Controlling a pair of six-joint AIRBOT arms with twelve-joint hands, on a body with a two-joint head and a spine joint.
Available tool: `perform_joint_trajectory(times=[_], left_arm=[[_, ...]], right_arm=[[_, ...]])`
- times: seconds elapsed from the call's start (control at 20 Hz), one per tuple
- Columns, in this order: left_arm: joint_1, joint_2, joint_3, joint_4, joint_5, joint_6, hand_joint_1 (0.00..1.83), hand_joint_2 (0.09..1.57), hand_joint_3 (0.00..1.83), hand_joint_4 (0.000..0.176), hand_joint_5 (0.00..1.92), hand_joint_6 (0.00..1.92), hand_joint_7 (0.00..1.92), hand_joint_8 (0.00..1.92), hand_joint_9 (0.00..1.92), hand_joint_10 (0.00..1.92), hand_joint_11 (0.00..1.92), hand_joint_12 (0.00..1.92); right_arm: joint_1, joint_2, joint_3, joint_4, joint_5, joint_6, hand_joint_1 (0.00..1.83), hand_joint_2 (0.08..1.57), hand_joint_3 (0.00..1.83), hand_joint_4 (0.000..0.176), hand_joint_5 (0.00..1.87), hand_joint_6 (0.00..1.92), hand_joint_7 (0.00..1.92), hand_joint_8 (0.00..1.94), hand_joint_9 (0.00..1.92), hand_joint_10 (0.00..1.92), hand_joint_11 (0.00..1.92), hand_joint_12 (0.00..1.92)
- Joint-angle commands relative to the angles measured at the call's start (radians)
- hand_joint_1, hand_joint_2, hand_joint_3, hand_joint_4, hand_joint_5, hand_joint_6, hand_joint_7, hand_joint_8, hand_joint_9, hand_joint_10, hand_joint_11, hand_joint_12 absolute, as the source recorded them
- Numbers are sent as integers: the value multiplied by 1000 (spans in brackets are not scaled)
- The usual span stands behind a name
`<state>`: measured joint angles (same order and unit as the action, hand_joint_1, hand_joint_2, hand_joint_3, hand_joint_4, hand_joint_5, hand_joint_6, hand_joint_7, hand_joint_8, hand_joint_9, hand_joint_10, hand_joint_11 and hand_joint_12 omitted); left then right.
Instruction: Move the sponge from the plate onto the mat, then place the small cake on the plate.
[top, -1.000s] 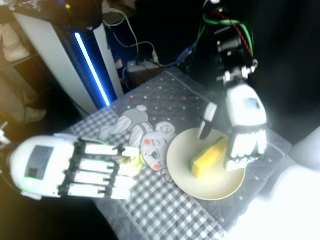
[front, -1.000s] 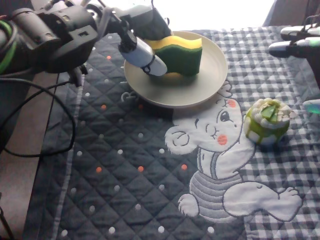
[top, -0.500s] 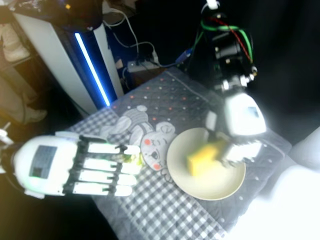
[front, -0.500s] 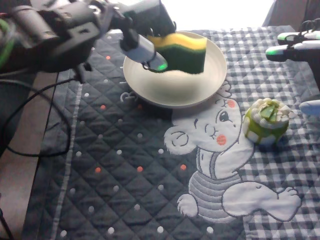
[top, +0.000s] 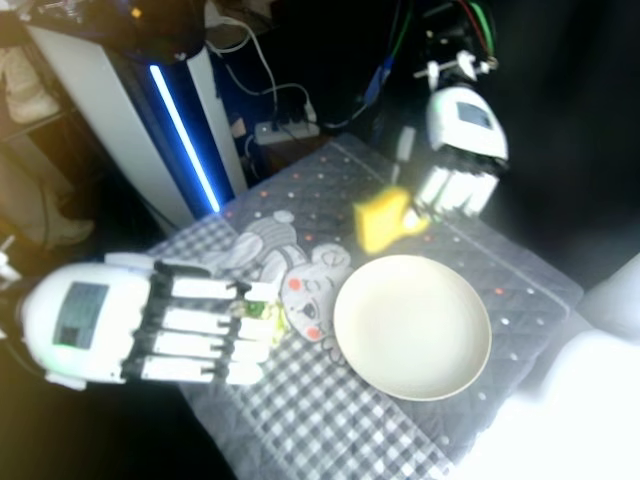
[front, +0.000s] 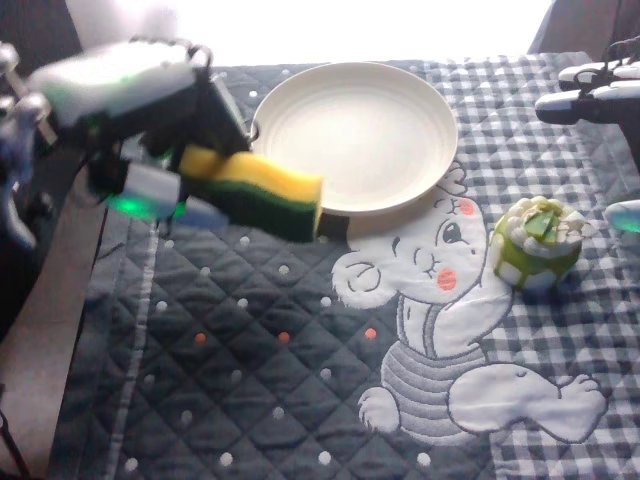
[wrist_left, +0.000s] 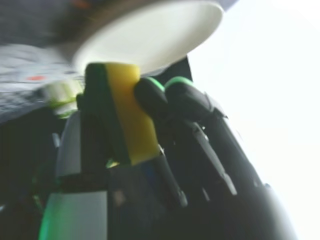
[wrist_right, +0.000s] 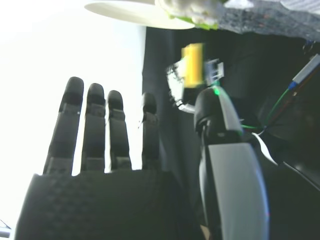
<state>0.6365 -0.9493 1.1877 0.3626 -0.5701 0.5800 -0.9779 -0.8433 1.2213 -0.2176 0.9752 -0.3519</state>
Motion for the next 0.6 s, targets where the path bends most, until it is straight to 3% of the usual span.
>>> perform_joint_trajectory(times=[0.0,0.05,0.1,0.15,0.2,0.3,0.35,0.4,0.45,0.5,0.55], left_arm=[[1,5,-9,-33,-132,-4,1307,999,0,0,1187,471,1378,461,1267,558,995,1144],[23,11,-22,-41,-136,-4,1314,986,0,0,1263,290,1404,435,1361,447,1049,1164],[34,11,-26,-43,-132,-4,1298,1037,3,0,1303,108,1157,961,1343,777,1139,1354],[48,4,-27,-44,-121,-4,1293,1052,3,0,1315,51,1099,1072,1258,979,1113,1445],[64,-9,-24,-51,-109,-4,1291,1055,1,0,1316,40,1099,1066,1203,1001,1059,1437],[82,-23,-22,-55,-94,-4,1310,1005,0,0,1319,131,1296,660,1229,703,1030,1197],[93,-29,-20,-54,-81,-4,1308,1007,0,0,1294,164,1280,695,1244,619,1031,1172],[100,-30,-20,-54,-74,-4,1309,1002,0,0,1232,334,1328,579,1250,534,1037,1130],[103,-30,-20,-55,-72,-4,1308,997,2,0,1179,452,1365,490,1234,468,978,1129],[107,-28,-20,-57,-72,-4,1200,939,0,0,1023,153,1205,242,1161,396,884,1077],[108,-27,-21,-60,-74,-5,1162,918,0,0,987,34,1168,112,1112,334,817,1051]], right_arm=[[7,6,-1,43,110,7,755,1169,0,143,362,5,270,6,293,7,249,220],[7,7,-1,43,110,7,753,1177,2,131,364,4,260,1,267,1,220,204],[7,7,-1,43,110,7,695,1181,4,139,357,1,251,0,257,0,241,210],[7,6,0,43,110,7,755,1176,0,121,375,6,258,3,254,1,236,209],[7,3,2,43,110,7,805,1173,0,100,383,7,260,3,251,0,232,211],[7,-4,6,43,110,7,757,1163,2,112,373,0,259,1,266,0,207,312],[7,-11,11,42,110,7,742,1165,0,123,372,1,254,3,259,3,152,443],[7,-16,14,42,110,7,751,1160,2,124,378,0,260,1,261,0,75,597],[7,-20,17,42,111,7,802,1144,0,98,424,5,294,4,303,4,35,784],[8,-28,23,42,116,7,822,1160,0,64,439,1,305,1,326,3,27,878],[9,-36,29,45,123,7,808,1175,4,58,430,0,289,0,309,1,14,892]])
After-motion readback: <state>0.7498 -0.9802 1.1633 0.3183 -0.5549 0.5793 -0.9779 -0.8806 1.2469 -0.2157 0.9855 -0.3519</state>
